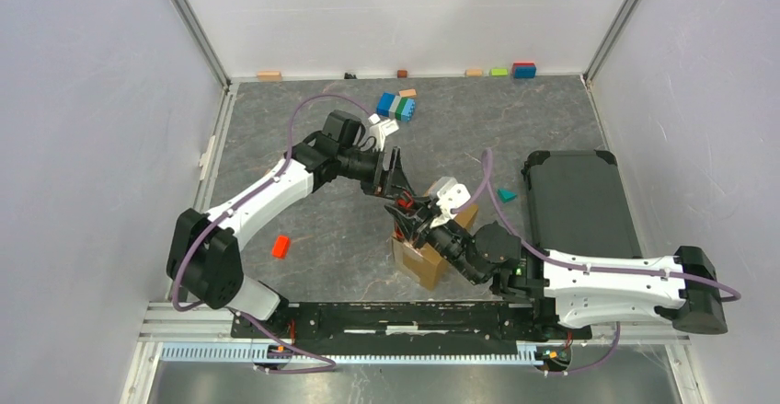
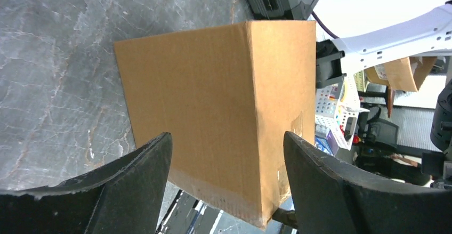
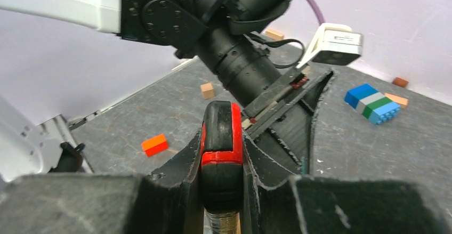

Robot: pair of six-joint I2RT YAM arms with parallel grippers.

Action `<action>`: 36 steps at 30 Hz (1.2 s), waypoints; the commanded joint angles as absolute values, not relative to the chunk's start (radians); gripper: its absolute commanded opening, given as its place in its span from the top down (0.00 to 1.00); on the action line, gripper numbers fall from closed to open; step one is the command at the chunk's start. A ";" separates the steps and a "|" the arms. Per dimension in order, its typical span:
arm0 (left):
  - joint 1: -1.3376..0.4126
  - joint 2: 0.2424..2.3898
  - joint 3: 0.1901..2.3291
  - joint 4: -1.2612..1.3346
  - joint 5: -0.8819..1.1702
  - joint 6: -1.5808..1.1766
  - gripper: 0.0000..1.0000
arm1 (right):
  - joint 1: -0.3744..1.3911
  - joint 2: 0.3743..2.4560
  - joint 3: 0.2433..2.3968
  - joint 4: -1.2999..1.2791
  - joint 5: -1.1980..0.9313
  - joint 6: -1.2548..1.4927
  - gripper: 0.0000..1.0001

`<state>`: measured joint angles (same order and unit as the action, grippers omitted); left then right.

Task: Unpack the express box
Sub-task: Cut the express box at the center of the board.

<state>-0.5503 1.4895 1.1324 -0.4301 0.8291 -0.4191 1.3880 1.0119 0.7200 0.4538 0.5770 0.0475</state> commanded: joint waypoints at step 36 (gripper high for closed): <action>-0.572 1.449 1.049 -0.531 0.692 -0.388 0.57 | 1.317 0.948 0.767 0.180 0.452 0.062 1.00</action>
